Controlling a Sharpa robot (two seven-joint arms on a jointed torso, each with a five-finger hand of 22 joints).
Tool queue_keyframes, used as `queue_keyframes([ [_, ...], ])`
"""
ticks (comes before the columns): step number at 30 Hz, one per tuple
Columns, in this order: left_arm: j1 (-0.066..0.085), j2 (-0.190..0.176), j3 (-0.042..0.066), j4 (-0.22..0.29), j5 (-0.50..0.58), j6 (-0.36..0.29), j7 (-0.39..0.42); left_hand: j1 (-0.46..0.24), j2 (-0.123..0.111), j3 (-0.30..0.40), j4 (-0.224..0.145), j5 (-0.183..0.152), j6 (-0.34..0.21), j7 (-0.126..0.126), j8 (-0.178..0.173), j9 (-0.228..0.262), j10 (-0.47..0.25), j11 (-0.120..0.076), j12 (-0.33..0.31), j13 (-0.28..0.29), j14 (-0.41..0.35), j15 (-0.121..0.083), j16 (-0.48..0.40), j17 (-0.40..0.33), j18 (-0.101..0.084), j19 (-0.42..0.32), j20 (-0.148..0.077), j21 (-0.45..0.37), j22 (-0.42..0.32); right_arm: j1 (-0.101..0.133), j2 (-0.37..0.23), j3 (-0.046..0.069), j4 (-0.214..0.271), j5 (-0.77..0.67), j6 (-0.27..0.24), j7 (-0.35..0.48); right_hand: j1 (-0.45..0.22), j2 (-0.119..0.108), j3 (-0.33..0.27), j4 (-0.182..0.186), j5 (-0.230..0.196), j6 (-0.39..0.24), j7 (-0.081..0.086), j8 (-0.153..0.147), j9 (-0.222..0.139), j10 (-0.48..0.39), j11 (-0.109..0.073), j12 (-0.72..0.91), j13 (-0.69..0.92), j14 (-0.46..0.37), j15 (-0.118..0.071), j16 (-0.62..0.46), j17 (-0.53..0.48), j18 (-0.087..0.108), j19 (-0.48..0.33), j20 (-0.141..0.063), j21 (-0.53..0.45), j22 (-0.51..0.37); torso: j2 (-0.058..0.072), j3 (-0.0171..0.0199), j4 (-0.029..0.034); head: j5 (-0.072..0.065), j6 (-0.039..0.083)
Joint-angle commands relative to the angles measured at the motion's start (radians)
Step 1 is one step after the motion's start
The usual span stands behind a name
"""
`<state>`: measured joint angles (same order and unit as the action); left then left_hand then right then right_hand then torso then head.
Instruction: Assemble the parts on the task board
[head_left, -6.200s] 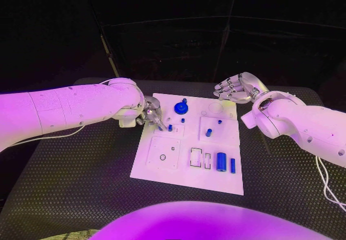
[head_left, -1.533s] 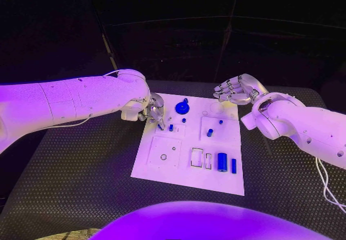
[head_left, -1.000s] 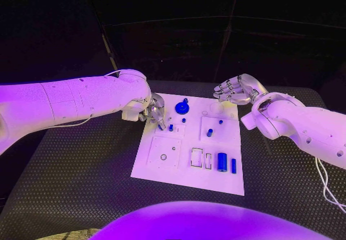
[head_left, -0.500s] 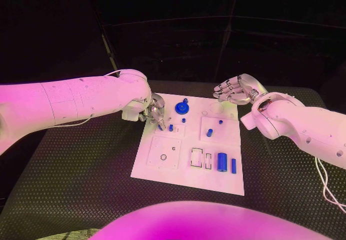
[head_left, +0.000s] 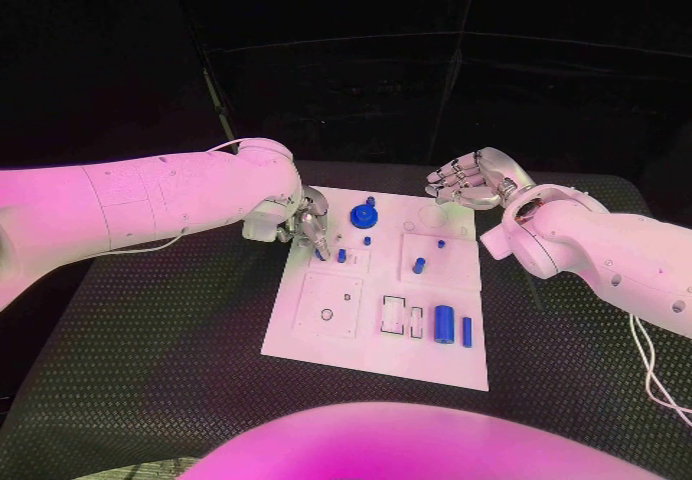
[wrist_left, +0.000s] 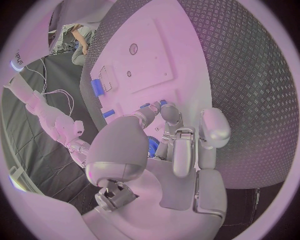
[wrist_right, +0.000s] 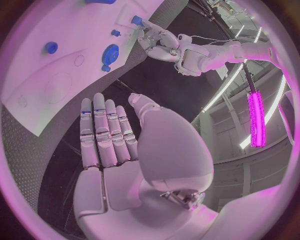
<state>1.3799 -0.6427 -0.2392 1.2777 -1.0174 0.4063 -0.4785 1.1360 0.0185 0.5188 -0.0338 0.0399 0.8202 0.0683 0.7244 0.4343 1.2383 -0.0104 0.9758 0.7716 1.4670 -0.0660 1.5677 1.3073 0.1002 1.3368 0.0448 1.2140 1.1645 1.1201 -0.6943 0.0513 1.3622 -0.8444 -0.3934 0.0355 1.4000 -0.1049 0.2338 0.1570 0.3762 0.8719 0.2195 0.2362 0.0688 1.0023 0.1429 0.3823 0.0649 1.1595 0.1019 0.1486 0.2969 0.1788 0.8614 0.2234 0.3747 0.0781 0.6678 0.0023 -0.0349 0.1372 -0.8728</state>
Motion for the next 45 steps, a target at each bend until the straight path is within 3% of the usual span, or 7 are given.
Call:
queue_keyframes([
  [1, 0.0, 0.0, 0.0, -0.003, -0.007, 0.02, -0.013, 0.003, 0.008, 0.067, -0.064, 0.007, 0.003, -0.004, 0.003, 0.002, 0.006, 0.001, 0.005, -0.001, 0.104, 0.001, 0.003, 0.263, -0.002, 0.007, 0.0, 0.004, 0.0, 0.002, 0.001, 0.001, 0.002, 0.002, 0.004, 0.009, -0.002, 0.004, 0.005, -0.001, 0.004, -0.003, 0.0, -0.004, 0.001, 0.0, 0.008, -0.004, -0.001, 0.005, 0.001, -0.006, -0.001, 0.005, 0.008, 0.001, -0.007, -0.001, 0.0, 0.0001, -0.0003, 0.0, 0.0],
  [31, -0.005, 0.021, 0.0, -0.025, -0.007, 0.053, -0.026, -0.033, 0.013, 0.061, -0.042, 0.007, 0.014, -0.006, 0.009, 0.004, 0.007, -0.001, 0.002, -0.004, 0.104, -0.001, 0.003, 0.263, -0.002, 0.006, -0.001, 0.002, 0.001, 0.002, 0.001, 0.0, 0.001, 0.002, 0.004, 0.008, -0.001, 0.004, 0.007, -0.003, 0.007, -0.004, 0.0, -0.004, 0.001, 0.0, 0.008, -0.004, -0.001, 0.007, 0.001, -0.01, -0.003, 0.005, 0.011, 0.001, -0.011, -0.003, 0.0, 0.0006, -0.0004, -0.003, 0.0],
  [38, -0.006, 0.023, 0.0, -0.029, -0.007, 0.065, -0.028, -0.058, 0.019, 0.058, -0.026, 0.007, 0.021, -0.007, 0.009, 0.003, 0.008, -0.002, 0.001, -0.005, 0.104, -0.002, 0.003, 0.263, -0.002, 0.006, -0.002, 0.002, 0.002, 0.002, -0.001, 0.0, 0.002, 0.002, 0.004, 0.008, -0.001, 0.004, 0.007, -0.003, 0.007, -0.004, 0.0, -0.004, 0.001, 0.0, 0.008, -0.004, -0.001, 0.007, 0.001, -0.01, -0.003, 0.005, 0.011, 0.001, -0.011, -0.003, 0.0, 0.0002, -0.0004, -0.003, 0.0],
  [45, -0.006, 0.023, 0.0, -0.032, -0.005, 0.074, -0.029, -0.126, 0.03, 0.055, 0.015, 0.007, 0.033, -0.009, 0.0, -0.005, 0.011, -0.003, 0.003, -0.002, 0.104, -0.002, 0.003, 0.263, -0.003, 0.009, -0.002, 0.004, 0.007, 0.002, -0.001, 0.0, 0.003, 0.002, 0.005, 0.008, -0.001, 0.004, 0.007, -0.003, 0.007, -0.004, 0.0, -0.004, 0.001, 0.0, 0.008, -0.004, -0.001, 0.007, 0.001, -0.01, -0.003, 0.005, 0.011, 0.001, -0.011, -0.003, 0.0, -0.0001, -0.0001, -0.004, 0.0],
])
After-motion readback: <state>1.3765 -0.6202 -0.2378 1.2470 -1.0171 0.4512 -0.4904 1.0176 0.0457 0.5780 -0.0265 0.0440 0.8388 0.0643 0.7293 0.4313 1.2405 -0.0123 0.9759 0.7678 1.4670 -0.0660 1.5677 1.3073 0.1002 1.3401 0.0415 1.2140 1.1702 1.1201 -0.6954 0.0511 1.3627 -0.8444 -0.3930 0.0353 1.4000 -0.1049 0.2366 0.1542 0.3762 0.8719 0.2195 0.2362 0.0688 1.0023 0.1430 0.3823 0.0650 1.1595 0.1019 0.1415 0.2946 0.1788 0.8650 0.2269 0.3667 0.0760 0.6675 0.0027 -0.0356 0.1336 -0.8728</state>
